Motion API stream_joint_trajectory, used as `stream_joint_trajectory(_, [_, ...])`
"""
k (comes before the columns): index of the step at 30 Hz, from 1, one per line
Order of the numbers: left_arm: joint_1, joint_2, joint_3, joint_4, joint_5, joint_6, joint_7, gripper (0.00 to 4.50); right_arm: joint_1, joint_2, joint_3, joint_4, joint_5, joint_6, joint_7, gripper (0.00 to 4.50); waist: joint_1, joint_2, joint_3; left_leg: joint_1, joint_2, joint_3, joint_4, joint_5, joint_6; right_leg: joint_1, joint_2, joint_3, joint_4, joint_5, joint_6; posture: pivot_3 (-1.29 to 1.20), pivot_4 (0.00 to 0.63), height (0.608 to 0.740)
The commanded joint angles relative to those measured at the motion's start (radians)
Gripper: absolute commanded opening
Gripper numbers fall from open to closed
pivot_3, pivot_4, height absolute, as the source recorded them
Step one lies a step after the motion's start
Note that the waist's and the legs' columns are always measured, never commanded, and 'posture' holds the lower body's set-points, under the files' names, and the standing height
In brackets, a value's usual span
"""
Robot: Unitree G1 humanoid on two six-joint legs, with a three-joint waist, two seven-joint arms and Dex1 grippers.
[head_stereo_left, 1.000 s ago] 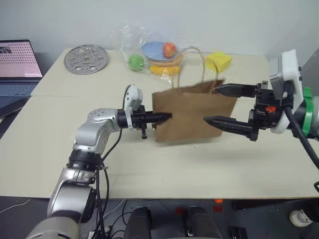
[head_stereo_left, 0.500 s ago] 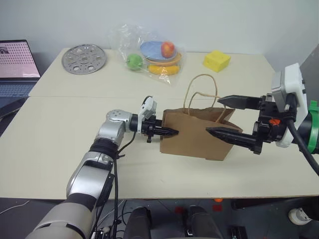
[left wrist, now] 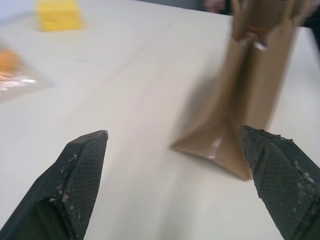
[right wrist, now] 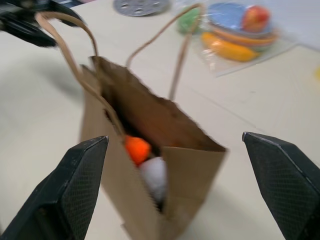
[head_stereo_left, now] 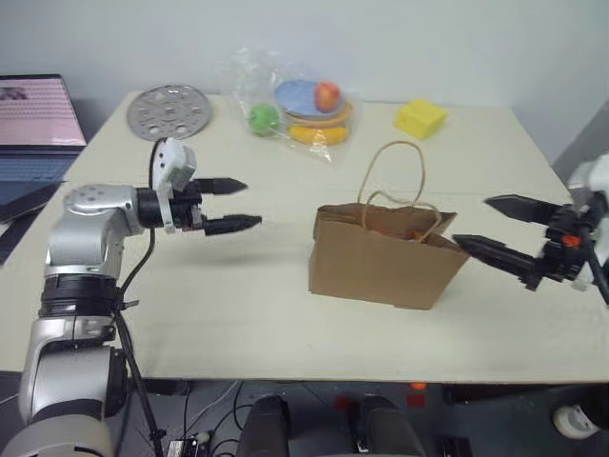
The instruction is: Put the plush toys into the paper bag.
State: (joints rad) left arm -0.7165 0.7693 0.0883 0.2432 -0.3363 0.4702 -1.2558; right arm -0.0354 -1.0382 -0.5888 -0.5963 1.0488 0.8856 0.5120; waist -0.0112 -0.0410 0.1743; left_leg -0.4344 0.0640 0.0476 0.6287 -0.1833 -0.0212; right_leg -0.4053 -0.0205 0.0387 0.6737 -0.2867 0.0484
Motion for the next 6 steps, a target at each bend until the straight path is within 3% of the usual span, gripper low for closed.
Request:
stream_joint_trajectory(1, [0.059, -0.005, 0.013, -0.168, 0.003, 0.033, 0.107, 4.46, 0.042, 0.058, -0.002, 0.116, -0.193, -0.163, 0.038, 4.5, 0.001, 0.0, 0.0, 0.001, 0.0, 0.002, 0.0, 0.0, 0.0, 0.0, -0.001, 0.002, 0.0, 0.0, 0.0, 0.0, 0.15, 0.74])
stream_joint_trajectory(6, [0.112, -0.005, 0.028, -0.211, -0.008, 0.016, 0.157, 4.46, 0.004, 0.149, 0.131, 0.212, -0.325, -0.267, 0.052, 4.5, -0.001, 0.0, 0.0, 0.001, 0.0, 0.009, 0.003, 0.001, 0.001, 0.0, -0.003, 0.007, -0.001, 0.002, -0.003, 0.0, 0.15, 0.74])
